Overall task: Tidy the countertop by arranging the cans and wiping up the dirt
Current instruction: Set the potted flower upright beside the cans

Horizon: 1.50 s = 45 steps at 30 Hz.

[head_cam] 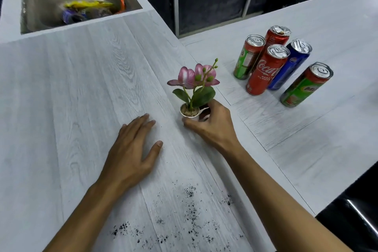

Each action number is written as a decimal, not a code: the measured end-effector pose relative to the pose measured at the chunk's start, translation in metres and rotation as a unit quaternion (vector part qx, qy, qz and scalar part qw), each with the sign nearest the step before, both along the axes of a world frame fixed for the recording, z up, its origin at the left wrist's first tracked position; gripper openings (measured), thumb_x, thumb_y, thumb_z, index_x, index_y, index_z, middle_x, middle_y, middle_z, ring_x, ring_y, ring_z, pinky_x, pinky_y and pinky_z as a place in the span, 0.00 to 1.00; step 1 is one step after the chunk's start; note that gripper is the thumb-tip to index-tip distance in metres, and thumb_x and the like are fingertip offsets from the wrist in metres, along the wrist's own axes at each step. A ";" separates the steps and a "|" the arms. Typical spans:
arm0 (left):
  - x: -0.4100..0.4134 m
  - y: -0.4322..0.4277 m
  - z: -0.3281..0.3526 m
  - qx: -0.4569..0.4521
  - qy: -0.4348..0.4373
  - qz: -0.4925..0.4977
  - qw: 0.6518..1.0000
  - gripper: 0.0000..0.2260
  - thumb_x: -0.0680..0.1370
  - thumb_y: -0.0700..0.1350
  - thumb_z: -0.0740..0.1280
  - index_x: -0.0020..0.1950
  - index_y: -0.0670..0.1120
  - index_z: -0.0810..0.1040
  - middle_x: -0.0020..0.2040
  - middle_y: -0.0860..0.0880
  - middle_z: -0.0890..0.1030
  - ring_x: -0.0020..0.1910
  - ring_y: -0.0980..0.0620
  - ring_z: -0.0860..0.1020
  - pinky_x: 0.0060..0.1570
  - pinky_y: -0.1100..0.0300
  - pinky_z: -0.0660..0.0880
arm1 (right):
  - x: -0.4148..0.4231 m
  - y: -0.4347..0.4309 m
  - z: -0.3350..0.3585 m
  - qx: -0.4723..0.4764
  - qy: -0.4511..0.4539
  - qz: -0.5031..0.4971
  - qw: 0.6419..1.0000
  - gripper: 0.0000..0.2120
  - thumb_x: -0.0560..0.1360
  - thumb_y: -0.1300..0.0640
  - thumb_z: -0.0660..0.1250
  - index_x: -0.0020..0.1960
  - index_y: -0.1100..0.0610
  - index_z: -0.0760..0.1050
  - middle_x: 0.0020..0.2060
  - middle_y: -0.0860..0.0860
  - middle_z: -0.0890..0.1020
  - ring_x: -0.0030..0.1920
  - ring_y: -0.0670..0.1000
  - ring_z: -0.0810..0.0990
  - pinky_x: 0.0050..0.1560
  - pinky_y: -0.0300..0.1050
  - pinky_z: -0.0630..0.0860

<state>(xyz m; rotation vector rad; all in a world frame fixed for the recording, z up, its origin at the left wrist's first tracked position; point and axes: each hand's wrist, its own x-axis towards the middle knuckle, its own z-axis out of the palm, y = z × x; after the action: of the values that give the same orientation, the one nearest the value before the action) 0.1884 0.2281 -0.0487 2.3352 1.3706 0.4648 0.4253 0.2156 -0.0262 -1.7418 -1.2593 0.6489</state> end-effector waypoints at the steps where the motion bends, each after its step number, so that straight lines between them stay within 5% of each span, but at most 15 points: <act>1: 0.004 0.000 0.001 -0.001 -0.001 -0.001 1.000 0.27 0.80 0.59 0.60 0.78 0.51 0.69 0.81 0.54 0.64 0.80 0.56 0.60 0.80 0.53 0.53 | 0.005 0.000 0.001 0.001 -0.004 -0.004 1.000 0.18 0.66 0.50 0.80 0.51 0.55 0.80 0.45 0.47 0.84 0.40 0.47 0.80 0.42 0.47 0.78; 9: 0.042 0.005 0.010 0.002 -0.009 -0.016 1.000 0.27 0.81 0.60 0.60 0.78 0.51 0.68 0.81 0.55 0.64 0.80 0.57 0.59 0.81 0.53 0.53 | 0.046 0.008 0.006 0.015 -0.028 -0.033 0.999 0.21 0.68 0.48 0.79 0.56 0.55 0.80 0.50 0.48 0.83 0.46 0.49 0.80 0.48 0.53 0.79; 17: 0.077 0.010 0.015 -0.008 -0.004 -0.014 1.000 0.28 0.80 0.61 0.59 0.79 0.53 0.66 0.81 0.56 0.62 0.80 0.58 0.59 0.80 0.57 0.50 | 0.084 0.029 -0.003 0.036 -0.044 -0.079 0.995 0.22 0.67 0.45 0.79 0.56 0.55 0.79 0.49 0.48 0.83 0.42 0.47 0.79 0.41 0.48 0.78; 25: 0.098 0.015 0.017 -0.017 0.005 0.000 1.000 0.30 0.80 0.63 0.58 0.80 0.54 0.65 0.82 0.57 0.60 0.81 0.59 0.56 0.80 0.58 0.48 | 0.105 0.052 -0.012 0.036 -0.037 -0.064 0.997 0.22 0.68 0.46 0.79 0.57 0.56 0.81 0.51 0.50 0.84 0.48 0.51 0.81 0.49 0.55 0.80; 34: 0.105 0.014 0.018 -0.025 0.016 0.021 0.999 0.30 0.79 0.63 0.57 0.80 0.55 0.64 0.82 0.57 0.59 0.81 0.59 0.55 0.79 0.59 0.47 | 0.108 0.069 -0.016 0.021 -0.026 -0.046 0.998 0.23 0.67 0.43 0.80 0.55 0.56 0.81 0.48 0.49 0.85 0.43 0.49 0.81 0.43 0.49 0.80; 45: 0.101 0.015 0.014 -0.023 0.020 0.029 0.999 0.31 0.79 0.64 0.57 0.81 0.56 0.63 0.82 0.58 0.59 0.76 0.67 0.48 0.77 0.61 0.45 | 0.098 0.072 -0.019 -0.005 -0.038 -0.013 0.999 0.23 0.68 0.43 0.79 0.58 0.53 0.81 0.53 0.47 0.84 0.49 0.49 0.81 0.46 0.46 0.78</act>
<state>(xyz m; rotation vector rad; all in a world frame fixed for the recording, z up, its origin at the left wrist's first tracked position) 0.2899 0.2434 -0.0345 2.2840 1.4554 0.4025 0.5237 0.2878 -0.0449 -1.8032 -1.2850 0.5789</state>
